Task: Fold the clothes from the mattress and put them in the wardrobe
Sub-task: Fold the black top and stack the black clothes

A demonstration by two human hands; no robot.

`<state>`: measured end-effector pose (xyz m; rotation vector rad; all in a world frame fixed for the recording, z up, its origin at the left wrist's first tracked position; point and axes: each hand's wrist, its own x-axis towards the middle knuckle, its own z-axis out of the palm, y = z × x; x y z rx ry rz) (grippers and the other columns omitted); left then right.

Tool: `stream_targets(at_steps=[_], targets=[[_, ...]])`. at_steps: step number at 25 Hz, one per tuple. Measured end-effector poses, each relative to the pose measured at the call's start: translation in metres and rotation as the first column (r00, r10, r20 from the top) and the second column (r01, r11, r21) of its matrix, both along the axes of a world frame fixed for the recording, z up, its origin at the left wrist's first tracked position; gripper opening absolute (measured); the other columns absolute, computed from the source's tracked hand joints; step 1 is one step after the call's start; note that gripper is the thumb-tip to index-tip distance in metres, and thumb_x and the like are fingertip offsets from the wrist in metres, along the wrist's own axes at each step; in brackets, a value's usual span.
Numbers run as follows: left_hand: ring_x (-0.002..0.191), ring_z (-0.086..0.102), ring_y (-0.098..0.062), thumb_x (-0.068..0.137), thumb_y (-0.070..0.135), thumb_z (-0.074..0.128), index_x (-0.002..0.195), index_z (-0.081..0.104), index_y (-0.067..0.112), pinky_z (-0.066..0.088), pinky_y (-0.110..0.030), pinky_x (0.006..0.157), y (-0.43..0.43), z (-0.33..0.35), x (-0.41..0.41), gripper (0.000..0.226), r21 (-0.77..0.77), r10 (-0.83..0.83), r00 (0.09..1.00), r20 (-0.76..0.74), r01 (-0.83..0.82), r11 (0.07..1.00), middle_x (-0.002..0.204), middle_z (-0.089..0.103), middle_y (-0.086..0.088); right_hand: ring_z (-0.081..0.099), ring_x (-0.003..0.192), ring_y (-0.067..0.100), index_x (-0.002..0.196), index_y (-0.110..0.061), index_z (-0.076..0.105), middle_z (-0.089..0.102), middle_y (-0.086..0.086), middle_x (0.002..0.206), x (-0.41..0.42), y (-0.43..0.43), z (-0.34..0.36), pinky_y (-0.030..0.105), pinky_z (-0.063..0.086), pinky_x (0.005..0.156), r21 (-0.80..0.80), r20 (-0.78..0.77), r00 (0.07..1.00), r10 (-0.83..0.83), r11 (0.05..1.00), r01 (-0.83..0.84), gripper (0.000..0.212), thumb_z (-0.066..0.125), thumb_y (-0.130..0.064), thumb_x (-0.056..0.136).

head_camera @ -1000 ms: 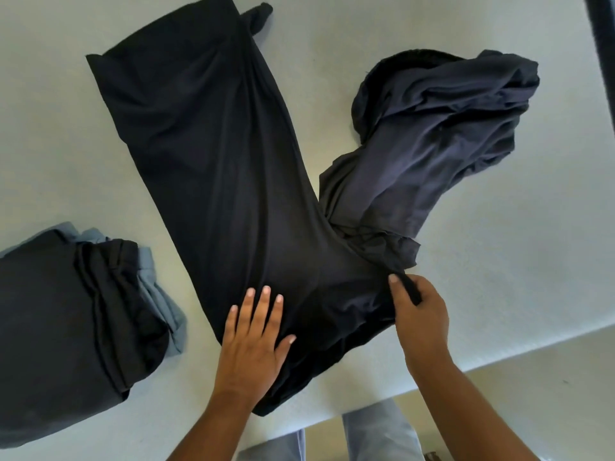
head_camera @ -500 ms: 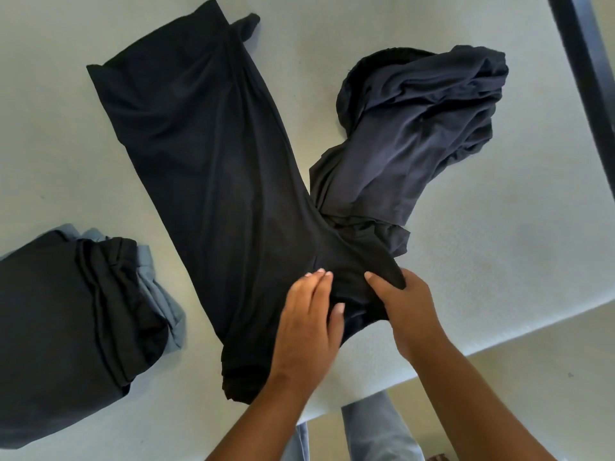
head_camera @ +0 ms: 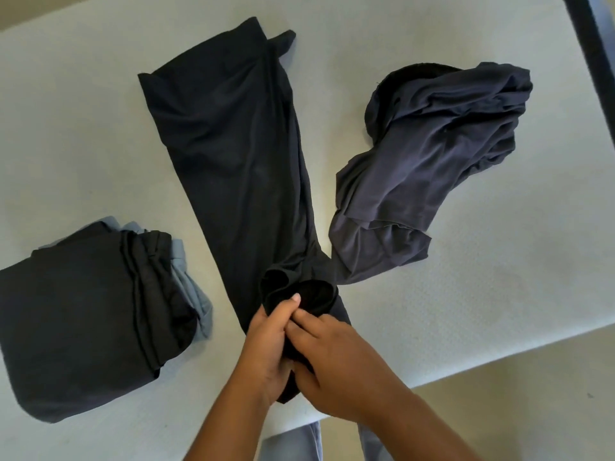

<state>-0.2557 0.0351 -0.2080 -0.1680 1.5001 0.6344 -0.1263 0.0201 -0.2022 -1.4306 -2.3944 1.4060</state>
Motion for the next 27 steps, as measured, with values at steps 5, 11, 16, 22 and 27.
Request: stream_targets(at_steps=[5, 11, 16, 22, 27], targets=[[0.103, 0.074, -0.033, 0.101, 0.031, 0.062, 0.125, 0.068, 0.023, 0.061, -0.048, 0.085, -0.015, -0.033, -0.032, 0.026, -0.035, 0.121, 0.98, -0.156, -0.128, 0.991, 0.114, 0.077, -0.01, 0.046, 0.133, 0.01, 0.147, -0.023, 0.047, 0.045, -0.005, 0.149, 0.005, -0.011, -0.02, 0.032, 0.047, 0.11, 0.051, 0.044, 0.886, -0.461, 0.887, 0.459, 0.048, 0.055, -0.034, 0.1], [0.105, 0.065, -0.02, 0.106, 0.04, 0.047, 0.125, 0.059, 0.023, 0.06, -0.048, 0.089, -0.04, -0.054, -0.035, 0.028, -0.062, -0.104, 0.854, -0.511, 0.084, 0.995, 0.115, 0.066, 0.002, 0.011, 0.157, 0.018, 0.162, -0.025, 0.021, 0.027, -0.002, 0.167, -0.021, -0.014, -0.058, 0.045, 0.02, 0.126, 0.046, 0.179, 0.984, 0.02, 0.999, -0.029, 0.065, 0.037, -0.048, 0.104], [0.098, 0.067, -0.023, 0.106, 0.033, 0.048, 0.121, 0.058, 0.016, 0.052, -0.025, 0.073, -0.062, -0.051, -0.04, 0.025, -0.137, -0.349, 0.596, -0.724, 0.372, 0.918, 0.106, 0.066, -0.001, 0.051, 0.138, 0.023, 0.146, -0.014, 0.053, 0.056, 0.007, 0.147, -0.015, -0.006, -0.067, 0.046, 0.046, 0.112, 0.125, 0.094, 0.99, -0.104, 0.988, 0.092, 0.047, 0.045, -0.015, 0.1], [0.146, 0.041, -0.032, 0.084, -0.009, 0.051, 0.156, 0.04, 0.017, 0.039, -0.044, 0.113, -0.057, -0.051, -0.087, 0.077, -0.294, -0.394, -0.19, -0.899, 0.93, 0.223, 0.155, 0.044, -0.013, 0.023, 0.154, 0.032, 0.16, -0.02, 0.032, 0.023, 0.011, 0.168, 0.02, 0.046, -0.074, 0.046, 0.03, 0.12, 0.359, 0.345, 0.929, 0.133, 0.896, -0.261, 0.08, 0.046, 0.004, 0.085], [0.156, 0.022, -0.028, 0.083, -0.006, 0.043, 0.161, 0.027, 0.027, 0.031, -0.052, 0.121, -0.029, -0.067, -0.129, 0.087, -0.481, -0.176, -0.54, -0.823, 0.828, -0.289, 0.169, 0.025, -0.004, -0.001, 0.158, 0.03, 0.164, -0.022, 0.006, 0.001, 0.008, 0.172, 0.034, 0.079, -0.094, 0.051, 0.018, 0.126, 0.281, 0.459, 0.718, 0.523, 0.681, -0.676, 0.09, 0.06, -0.021, 0.091]])
